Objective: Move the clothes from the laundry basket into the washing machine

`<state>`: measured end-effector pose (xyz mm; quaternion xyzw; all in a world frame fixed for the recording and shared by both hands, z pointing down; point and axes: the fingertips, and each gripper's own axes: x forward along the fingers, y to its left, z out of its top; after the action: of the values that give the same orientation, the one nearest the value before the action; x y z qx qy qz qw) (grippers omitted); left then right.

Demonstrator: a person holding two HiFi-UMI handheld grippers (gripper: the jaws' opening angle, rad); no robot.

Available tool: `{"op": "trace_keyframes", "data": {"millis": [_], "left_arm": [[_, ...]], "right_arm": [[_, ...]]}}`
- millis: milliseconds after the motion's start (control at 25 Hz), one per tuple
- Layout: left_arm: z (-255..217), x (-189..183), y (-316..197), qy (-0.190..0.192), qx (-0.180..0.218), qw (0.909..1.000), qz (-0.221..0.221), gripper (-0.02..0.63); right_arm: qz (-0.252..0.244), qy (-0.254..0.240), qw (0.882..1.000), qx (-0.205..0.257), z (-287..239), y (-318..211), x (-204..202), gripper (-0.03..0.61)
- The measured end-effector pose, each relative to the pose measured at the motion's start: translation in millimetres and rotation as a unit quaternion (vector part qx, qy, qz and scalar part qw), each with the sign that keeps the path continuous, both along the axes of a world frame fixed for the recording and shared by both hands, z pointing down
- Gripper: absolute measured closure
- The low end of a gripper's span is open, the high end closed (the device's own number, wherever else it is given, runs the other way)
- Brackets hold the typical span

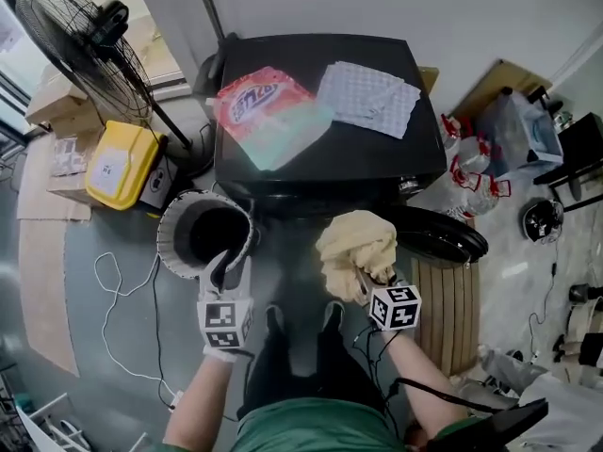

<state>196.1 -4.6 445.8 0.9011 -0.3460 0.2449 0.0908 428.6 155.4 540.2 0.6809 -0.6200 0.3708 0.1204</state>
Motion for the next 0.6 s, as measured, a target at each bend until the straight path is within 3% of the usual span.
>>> {"op": "trace_keyframes", "data": {"millis": [320, 600], "left_arm": [[20, 23, 29, -0.02, 0.008, 0.9994, -0.025, 0.473], [58, 18, 42, -0.038, -0.009, 0.9992, -0.003, 0.472]], "right_arm": [[-0.065, -0.008, 0.998, -0.012, 45, -23, 21, 0.408], [-0.083, 0.003, 0.996, -0.032, 94, -47, 20, 0.408]]}}
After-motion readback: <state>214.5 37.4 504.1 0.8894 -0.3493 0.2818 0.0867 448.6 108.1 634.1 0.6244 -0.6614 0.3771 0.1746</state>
